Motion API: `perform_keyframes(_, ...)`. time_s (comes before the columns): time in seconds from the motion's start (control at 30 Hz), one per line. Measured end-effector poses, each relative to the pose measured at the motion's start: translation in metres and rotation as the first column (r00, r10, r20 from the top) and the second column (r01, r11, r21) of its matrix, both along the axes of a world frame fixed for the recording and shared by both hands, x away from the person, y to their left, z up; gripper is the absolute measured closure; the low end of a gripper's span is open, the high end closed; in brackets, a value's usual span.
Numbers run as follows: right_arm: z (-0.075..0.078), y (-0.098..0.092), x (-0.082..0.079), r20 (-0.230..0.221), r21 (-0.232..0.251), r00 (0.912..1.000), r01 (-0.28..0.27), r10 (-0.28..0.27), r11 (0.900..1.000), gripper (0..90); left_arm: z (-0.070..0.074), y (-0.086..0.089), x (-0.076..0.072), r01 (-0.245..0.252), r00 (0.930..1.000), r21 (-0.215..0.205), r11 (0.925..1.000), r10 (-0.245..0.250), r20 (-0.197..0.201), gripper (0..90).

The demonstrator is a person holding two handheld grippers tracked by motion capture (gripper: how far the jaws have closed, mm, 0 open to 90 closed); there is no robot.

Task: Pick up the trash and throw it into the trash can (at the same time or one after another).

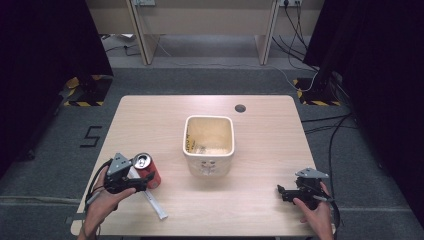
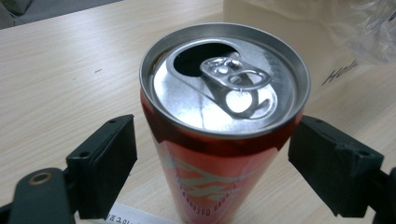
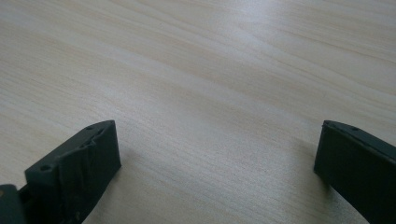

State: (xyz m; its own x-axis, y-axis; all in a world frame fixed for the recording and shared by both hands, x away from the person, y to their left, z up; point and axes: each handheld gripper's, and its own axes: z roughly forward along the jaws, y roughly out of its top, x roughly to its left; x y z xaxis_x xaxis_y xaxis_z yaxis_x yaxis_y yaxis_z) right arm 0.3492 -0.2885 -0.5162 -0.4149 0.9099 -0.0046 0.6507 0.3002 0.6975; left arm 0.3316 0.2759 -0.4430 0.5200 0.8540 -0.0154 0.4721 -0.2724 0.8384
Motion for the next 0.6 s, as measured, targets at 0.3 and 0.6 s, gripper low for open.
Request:
perform_keyframes(0.3,0.0,0.0,0.0,-0.001,0.0,1.0,0.0,0.0,1.0,0.2,0.0,-0.003,0.007,0.0,1.0,0.007,1.0,0.0,-0.003,16.1)
perform_keyframes(0.6,0.0,0.0,0.0,-0.001,0.0,1.0,0.0,0.0,1.0,0.3,-0.002,-0.006,0.012,0.01,0.9999,0.01,0.9999,-0.01,-0.008,21.2)
